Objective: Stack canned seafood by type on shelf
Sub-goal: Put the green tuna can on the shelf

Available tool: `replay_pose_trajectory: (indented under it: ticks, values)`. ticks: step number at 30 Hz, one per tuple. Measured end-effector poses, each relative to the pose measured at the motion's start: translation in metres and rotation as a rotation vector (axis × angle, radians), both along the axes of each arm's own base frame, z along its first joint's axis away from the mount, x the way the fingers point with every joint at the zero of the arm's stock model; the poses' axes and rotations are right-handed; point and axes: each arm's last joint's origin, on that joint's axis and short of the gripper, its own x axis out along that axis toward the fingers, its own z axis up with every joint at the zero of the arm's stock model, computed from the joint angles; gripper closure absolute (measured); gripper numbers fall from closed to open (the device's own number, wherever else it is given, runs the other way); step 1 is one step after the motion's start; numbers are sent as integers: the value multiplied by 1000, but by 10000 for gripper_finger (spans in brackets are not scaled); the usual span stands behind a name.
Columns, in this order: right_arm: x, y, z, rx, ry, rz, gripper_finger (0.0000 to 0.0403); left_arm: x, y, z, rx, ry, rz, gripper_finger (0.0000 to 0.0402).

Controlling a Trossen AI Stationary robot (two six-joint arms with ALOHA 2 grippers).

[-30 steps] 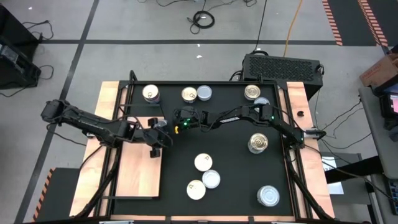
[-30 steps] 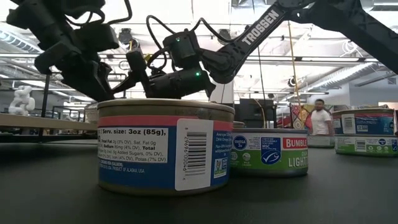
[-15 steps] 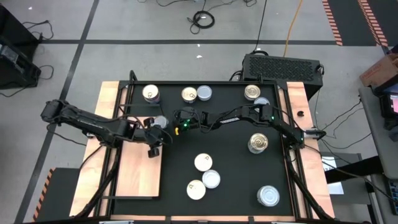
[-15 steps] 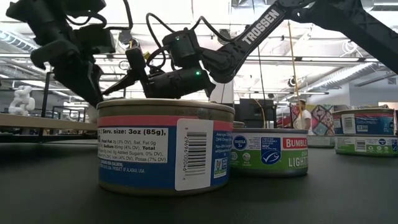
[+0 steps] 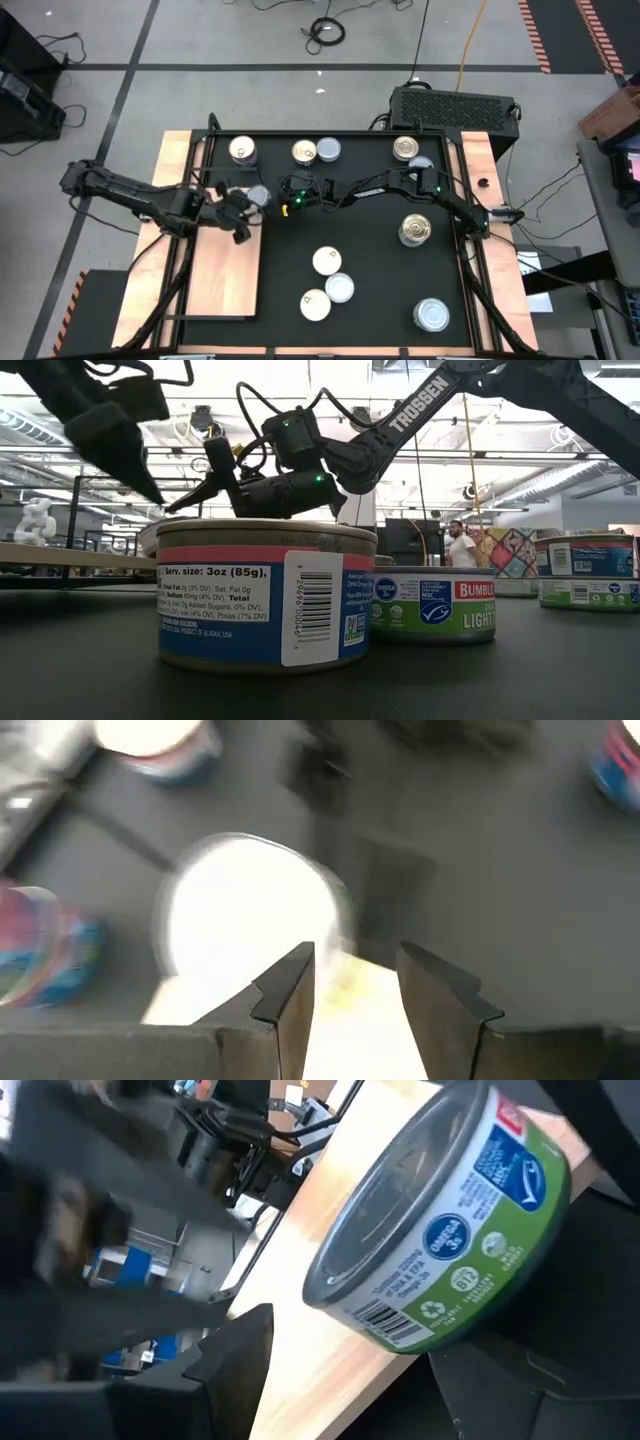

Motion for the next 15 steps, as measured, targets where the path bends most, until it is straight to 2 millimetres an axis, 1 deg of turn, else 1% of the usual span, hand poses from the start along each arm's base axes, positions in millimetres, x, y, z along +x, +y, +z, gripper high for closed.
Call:
replay_pose_trajectory:
  ticks: [3, 7, 11, 15]
  values:
    - [0, 1, 0, -1, 1, 2, 149, -4, 3, 6, 64, -56, 53, 254]
    - [0, 0, 0, -1, 2, 2, 149, -4, 9, 9, 201, -119, 171, 254]
    - [0, 0, 0, -4, 2, 3, 149, 3, 14, 9, 236, -178, 191, 254]
    - [0, 0, 0, -5, 2, 3, 149, 11, 22, 10, 220, -225, 179, 254]
